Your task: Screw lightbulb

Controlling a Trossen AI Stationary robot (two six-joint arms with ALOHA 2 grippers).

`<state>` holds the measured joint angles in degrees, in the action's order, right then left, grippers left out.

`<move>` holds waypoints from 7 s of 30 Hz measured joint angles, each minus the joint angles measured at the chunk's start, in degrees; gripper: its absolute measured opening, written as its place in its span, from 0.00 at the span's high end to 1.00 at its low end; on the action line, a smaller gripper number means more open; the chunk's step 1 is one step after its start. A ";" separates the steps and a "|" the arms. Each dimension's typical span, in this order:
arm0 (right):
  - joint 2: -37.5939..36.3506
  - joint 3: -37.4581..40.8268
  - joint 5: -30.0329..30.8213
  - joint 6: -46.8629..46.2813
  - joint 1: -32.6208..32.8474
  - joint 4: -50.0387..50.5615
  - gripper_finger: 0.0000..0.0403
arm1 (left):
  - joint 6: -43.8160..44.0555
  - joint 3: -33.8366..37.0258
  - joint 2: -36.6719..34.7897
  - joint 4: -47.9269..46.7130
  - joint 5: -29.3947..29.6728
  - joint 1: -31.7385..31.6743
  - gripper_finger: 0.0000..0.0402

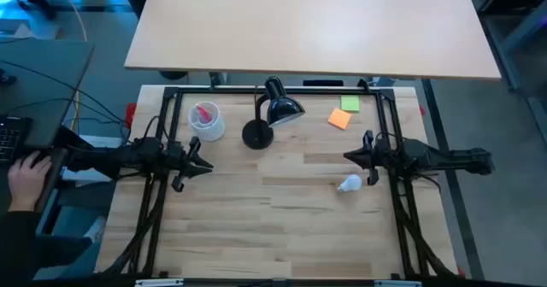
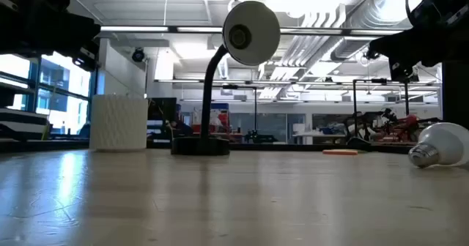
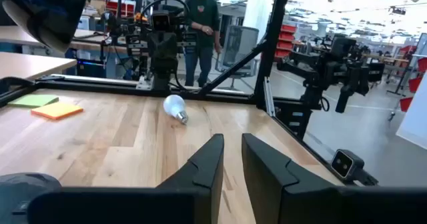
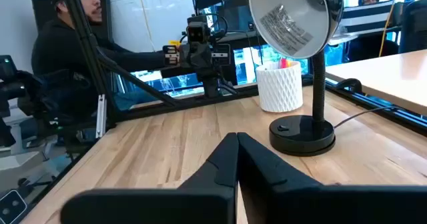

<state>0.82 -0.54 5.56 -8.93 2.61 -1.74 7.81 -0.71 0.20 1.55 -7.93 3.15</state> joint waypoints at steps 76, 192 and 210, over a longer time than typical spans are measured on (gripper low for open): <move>0.01 0.00 0.00 0.00 0.01 0.00 1.00 | 5.51 0.00 0.01 0.35 0.10 -0.01 0.88; 77.97 -40.09 -12.62 30.39 5.32 65.37 0.19 | 6.49 0.00 0.30 2.59 26.17 0.00 0.88; 87.73 -42.91 -11.08 10.59 6.38 55.80 0.19 | 6.48 0.00 0.30 2.47 26.04 0.00 0.88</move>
<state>88.55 -43.44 -5.51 1.66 8.99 54.07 14.29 -0.71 0.49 4.02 18.11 3.14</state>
